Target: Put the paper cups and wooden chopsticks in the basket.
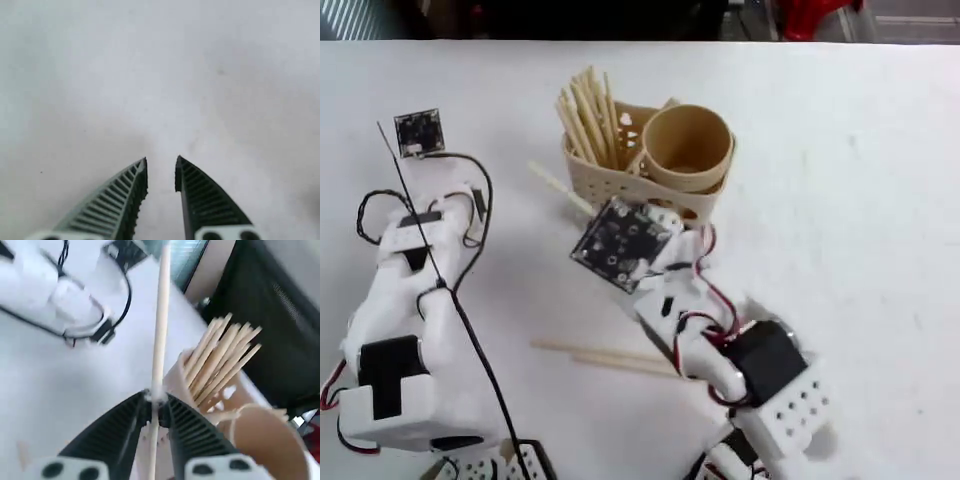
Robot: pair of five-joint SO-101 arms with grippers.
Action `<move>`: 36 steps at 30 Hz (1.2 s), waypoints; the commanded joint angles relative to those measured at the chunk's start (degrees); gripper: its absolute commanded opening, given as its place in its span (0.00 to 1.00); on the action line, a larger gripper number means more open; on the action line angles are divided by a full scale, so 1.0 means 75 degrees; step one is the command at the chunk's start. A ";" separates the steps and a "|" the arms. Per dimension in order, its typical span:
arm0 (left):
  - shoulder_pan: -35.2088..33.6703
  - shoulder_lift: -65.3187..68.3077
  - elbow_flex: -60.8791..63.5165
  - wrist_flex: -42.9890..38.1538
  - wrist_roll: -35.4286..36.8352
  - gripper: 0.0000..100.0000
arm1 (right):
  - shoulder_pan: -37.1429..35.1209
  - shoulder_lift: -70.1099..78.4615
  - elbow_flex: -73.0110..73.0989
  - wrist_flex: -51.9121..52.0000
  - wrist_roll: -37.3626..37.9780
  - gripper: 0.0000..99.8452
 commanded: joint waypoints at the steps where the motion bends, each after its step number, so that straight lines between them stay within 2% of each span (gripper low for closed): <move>1: -0.0041 -0.0018 -0.0363 0.0035 -0.0070 0.11 | 0.0076 0.0686 -0.1196 -0.1366 -0.0059 0.02; 6: -0.0064 -0.0018 -0.0328 0.0035 -0.0070 0.11 | 0.0076 0.2292 -0.1922 -0.3722 -0.0059 0.02; 14: -0.0064 -0.0018 -0.0328 0.0035 -0.0082 0.11 | 0.0076 0.3991 -0.2743 -0.5128 -0.0047 0.02; 17: -0.0064 -0.0018 -0.0328 0.0035 -0.0082 0.11 | 0.0088 0.4319 -0.2696 -0.5163 -0.0059 0.02; 25: -0.0064 -0.0018 -0.0328 0.0035 -0.0082 0.11 | 0.0990 0.4226 -0.1758 -0.5245 -0.0141 0.02; 28: -0.0064 -0.0018 -0.0328 0.0035 -0.0082 0.11 | 0.1190 0.4167 -0.1477 -0.5245 -0.0891 0.03; 31: -0.0064 -0.0018 -0.0328 0.0035 -0.0082 0.11 | 0.1260 0.4155 -0.1395 -0.5234 -0.1465 0.09; 33: -0.0064 -0.0018 -0.0328 0.0035 -0.0094 0.11 | 0.1272 0.4155 -0.1395 -0.5175 -0.1641 0.12; 36: -0.0064 -0.0018 -0.0328 0.0035 -0.0094 0.11 | 0.1248 0.4155 -0.1430 -0.4753 -0.1676 0.10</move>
